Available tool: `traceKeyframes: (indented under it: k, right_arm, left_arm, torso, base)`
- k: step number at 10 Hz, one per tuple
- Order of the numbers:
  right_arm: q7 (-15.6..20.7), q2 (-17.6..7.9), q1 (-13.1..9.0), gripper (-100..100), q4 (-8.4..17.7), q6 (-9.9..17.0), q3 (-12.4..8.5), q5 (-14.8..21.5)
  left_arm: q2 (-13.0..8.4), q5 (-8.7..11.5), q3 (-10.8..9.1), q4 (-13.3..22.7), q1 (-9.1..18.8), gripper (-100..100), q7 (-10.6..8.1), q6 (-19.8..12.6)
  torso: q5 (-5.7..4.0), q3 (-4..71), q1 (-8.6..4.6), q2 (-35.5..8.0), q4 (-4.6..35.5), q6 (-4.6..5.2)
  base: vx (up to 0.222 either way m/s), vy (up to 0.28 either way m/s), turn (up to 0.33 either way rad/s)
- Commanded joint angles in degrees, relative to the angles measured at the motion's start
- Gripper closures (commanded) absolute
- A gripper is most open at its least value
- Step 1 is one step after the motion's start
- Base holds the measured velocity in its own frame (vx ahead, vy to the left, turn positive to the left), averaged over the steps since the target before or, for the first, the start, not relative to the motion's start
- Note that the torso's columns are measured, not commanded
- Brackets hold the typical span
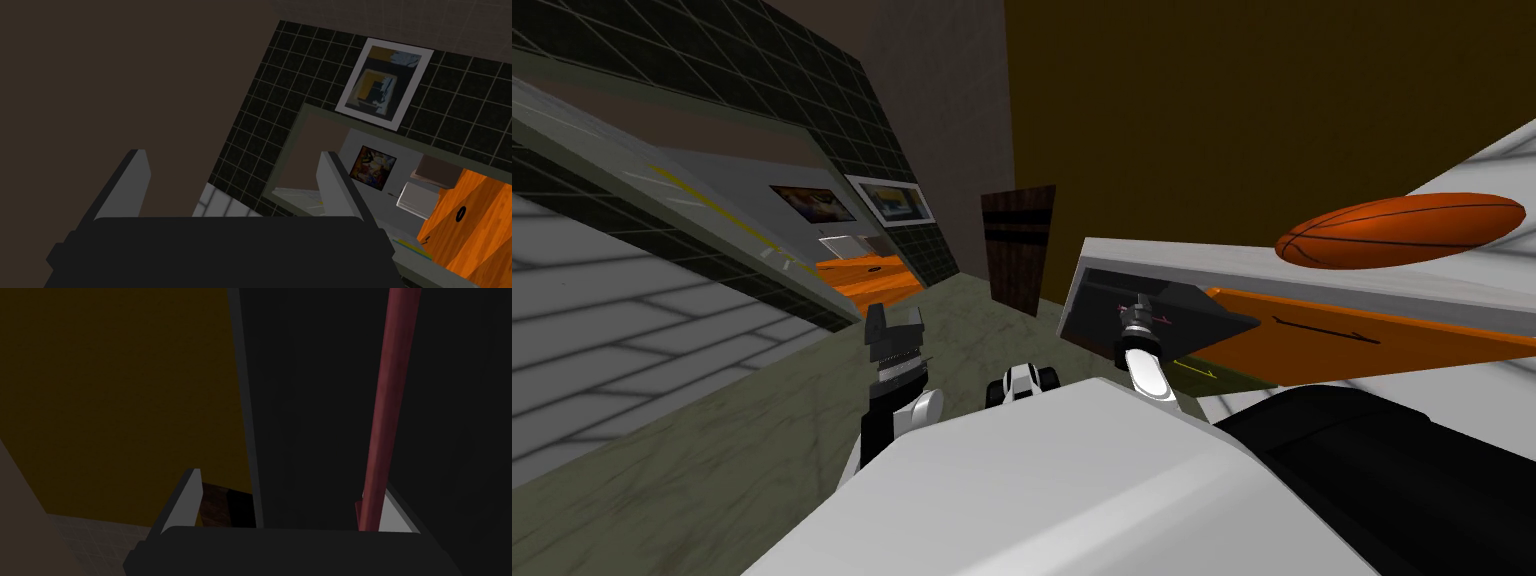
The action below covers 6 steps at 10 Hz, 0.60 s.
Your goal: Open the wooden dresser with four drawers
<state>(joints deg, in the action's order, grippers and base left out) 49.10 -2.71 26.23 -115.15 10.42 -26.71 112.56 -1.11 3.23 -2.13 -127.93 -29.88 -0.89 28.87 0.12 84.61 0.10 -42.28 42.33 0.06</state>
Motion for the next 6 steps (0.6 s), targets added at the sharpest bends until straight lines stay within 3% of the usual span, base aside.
traceKeyframes:
  k: [1, 6]
  right_arm:
    - [0.1, 0.0, 0.1, 0, -0.1, -0.3, -0.1, -0.1]
    - [0.1, 0.0, 0.1, 0, 0.0, -0.4, 0.0, -0.1]
  left_arm:
    - [0.0, 0.0, 0.0, 0.0, 0.0, 0, 0.0, 0.0]
    - [0.0, 0.0, 0.0, 0.0, 0.0, 0, 0.0, 0.0]
  torso:
    - [-0.04, -0.1, -0.03, -0.1, 0.0, -0.07]
    - [-0.1, 0.0, -0.07, 0.0, 0.0, -0.04]
  base:
    - [0.005, 0.002, 0.002]
    - [0.0, 0.0, 0.0]
